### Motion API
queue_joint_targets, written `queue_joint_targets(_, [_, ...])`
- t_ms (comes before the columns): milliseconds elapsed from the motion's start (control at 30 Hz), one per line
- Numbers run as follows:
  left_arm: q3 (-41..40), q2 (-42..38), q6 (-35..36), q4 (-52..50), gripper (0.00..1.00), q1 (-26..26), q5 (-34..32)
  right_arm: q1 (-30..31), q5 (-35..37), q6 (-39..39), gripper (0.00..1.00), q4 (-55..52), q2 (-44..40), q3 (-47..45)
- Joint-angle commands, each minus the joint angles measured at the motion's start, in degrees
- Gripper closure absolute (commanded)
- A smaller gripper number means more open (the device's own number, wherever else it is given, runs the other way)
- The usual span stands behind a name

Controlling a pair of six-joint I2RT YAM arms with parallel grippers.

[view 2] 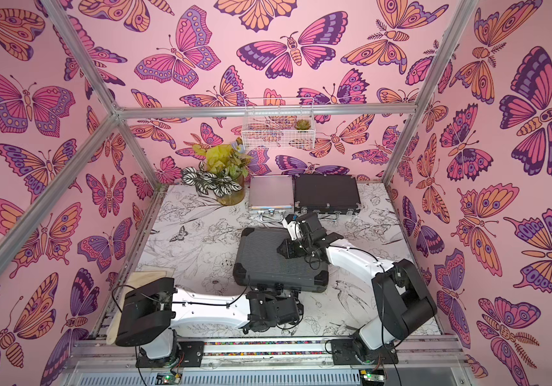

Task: Close the poker set cases
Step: Fasten the fastener on the poker set case.

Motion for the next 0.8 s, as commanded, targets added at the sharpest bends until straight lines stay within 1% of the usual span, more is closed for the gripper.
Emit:
queue_joint_targets(0, [-0.9,-1.78,7.32,4.07,1.0,1.06,0.35,-1.35,6.44,-0.71,0.8,-10.38,4.1,-3.69])
queue_joint_targets(167, [-1.07,0.26,10.26,5.93,1.0,2.17,1.24,-1.35,6.7,-0.99,0.8,-11.16,4.24,-2.95])
queue_joint_targets(267, [-1.6,0.09,10.6,8.64,1.0,3.48,4.06,-1.35,6.8,-1.05,0.8,-11.38,4.15,-2.68])
queue_joint_targets(767, [-3.2,2.83,13.26,12.6,1.0,6.46,6.3,-1.35,6.78,-1.02,0.8,-11.92,5.63,-0.87])
